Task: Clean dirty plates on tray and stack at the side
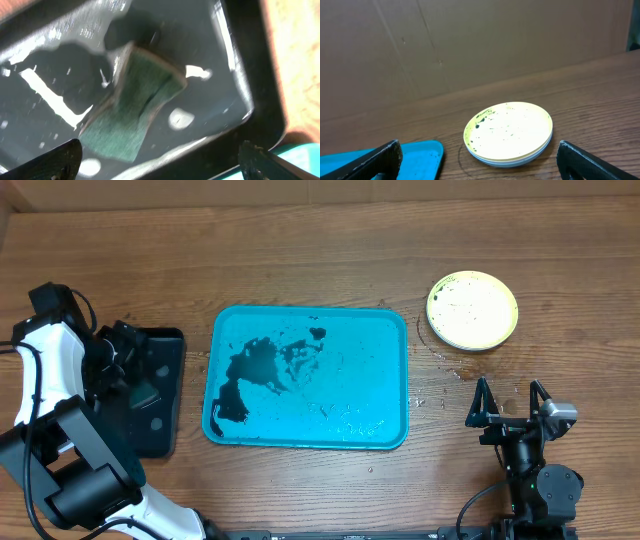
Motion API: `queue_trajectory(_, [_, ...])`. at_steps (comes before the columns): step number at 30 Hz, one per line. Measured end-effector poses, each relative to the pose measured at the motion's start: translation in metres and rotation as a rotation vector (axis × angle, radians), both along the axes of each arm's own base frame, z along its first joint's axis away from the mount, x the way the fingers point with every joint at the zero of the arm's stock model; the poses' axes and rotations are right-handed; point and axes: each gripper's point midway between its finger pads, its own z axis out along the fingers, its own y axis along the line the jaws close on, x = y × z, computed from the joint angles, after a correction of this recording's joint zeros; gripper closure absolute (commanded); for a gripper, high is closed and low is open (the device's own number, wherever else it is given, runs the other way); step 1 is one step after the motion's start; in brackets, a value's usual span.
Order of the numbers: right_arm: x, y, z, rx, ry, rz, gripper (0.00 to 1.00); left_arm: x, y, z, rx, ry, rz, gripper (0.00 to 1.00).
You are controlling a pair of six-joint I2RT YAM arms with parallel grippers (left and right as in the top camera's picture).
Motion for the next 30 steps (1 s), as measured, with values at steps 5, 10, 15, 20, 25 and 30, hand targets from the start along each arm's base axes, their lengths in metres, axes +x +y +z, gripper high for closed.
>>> queue_trajectory(5, [0.000,0.000,0.000,0.000,0.000,0.000,0.00,0.004,-0.002,0.001,0.001,-0.017,-0.047,0.00])
queue_trajectory(10, [0.000,0.000,0.000,0.000,0.000,0.000,0.00,0.012,-0.014,0.004,0.023,-0.038,-0.186,0.00])
queue_trajectory(15, [0.000,0.000,0.000,0.001,0.000,0.000,0.00,0.034,-0.033,0.048,0.140,-0.203,-0.336,0.00])
queue_trajectory(20, [0.000,0.000,0.000,0.000,0.000,0.000,0.00,0.043,-0.068,0.101,0.283,-0.406,-0.503,0.00])
queue_trajectory(25, [0.000,0.000,0.000,0.000,-0.001,0.000,0.00,0.032,-0.109,0.104,0.349,-0.500,-0.672,0.00])
queue_trajectory(30, [0.000,0.000,0.000,0.000,0.000,0.000,0.00,0.020,-0.135,0.095,0.407,-0.596,-0.770,0.00])
